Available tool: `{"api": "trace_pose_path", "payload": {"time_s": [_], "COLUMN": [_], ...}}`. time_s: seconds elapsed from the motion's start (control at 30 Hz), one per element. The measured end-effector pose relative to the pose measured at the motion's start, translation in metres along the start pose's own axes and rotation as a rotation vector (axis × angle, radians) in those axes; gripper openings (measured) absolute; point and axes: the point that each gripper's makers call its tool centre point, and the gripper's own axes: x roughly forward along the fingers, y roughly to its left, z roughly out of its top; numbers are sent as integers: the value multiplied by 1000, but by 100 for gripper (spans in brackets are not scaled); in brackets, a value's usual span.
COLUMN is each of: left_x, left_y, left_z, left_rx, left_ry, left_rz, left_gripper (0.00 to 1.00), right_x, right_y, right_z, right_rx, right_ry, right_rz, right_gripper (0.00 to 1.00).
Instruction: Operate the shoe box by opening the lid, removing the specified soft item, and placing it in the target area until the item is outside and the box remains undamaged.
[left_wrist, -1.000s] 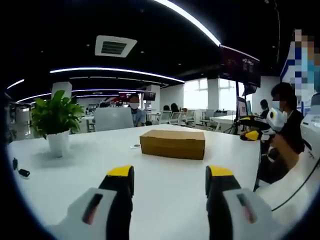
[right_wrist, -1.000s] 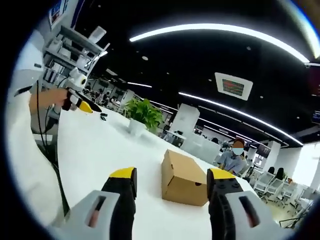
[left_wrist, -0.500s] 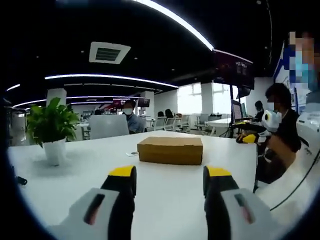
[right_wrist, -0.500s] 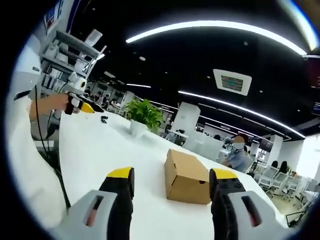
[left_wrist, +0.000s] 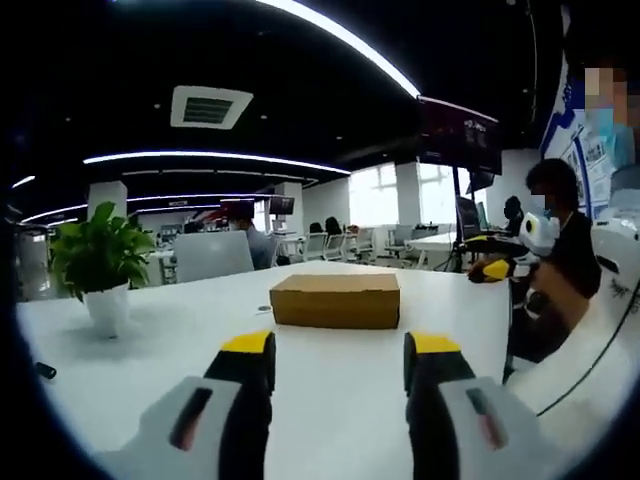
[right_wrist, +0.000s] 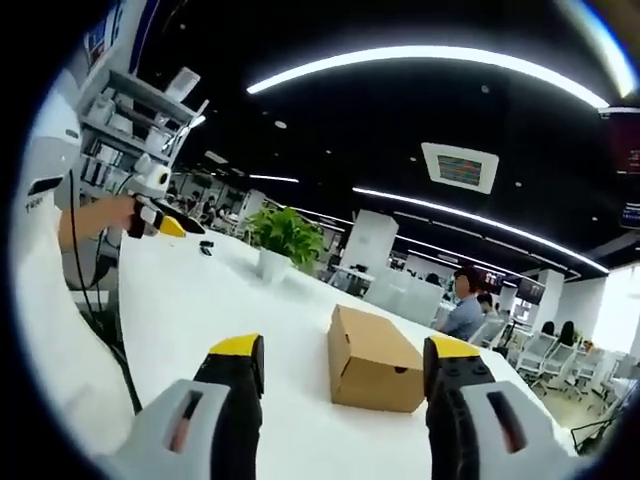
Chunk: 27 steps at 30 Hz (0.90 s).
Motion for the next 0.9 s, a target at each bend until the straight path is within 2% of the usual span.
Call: {"api": "trace_pose_path", "payload": {"time_s": [0.07, 0.17, 0.33, 0.4, 0.43, 0.5, 0.53, 0.6, 0.67, 0.8, 0.9], "left_x": [4, 11, 17, 17, 17, 16, 16, 17, 18, 18, 16], "left_y": [0, -4, -14, -15, -15, -19, -19, -19, -18, -17, -16], "left_z": [-1, -5, -11, -13, -15, -18, -17, -16, -14, -14, -14], "left_rx": [-16, -13, 20, 21, 19, 16, 7, 2, 8, 12, 9], "left_ry": [-9, 8, 33, 41, 51, 64, 58, 55, 53, 51, 50], "left_rz": [5, 4, -36, -45, -49, -73, -74, -68, -54, -44, -38], "left_gripper": [51, 51, 54, 57, 53, 38, 40, 54, 61, 53, 54], "right_x": [0, 0, -2, -2, -1, 1, 1, 3, 5, 5, 3], "right_y": [3, 4, -10, -10, -6, 4, 5, 10, 10, 8, 3], "right_z": [0, -2, -8, -12, -13, -8, -8, -6, -7, -3, -6], "right_rx": [-28, -57, 16, 60, 86, 92, 89, 67, 59, 70, 53], "right_ry": [4, 19, 41, 55, 55, 25, 23, 21, 29, 16, 37], "right_rz": [6, 2, -31, -24, 0, 46, 44, 50, 47, 39, 18], "right_gripper": [62, 61, 61, 64, 68, 78, 80, 79, 78, 75, 72]}}
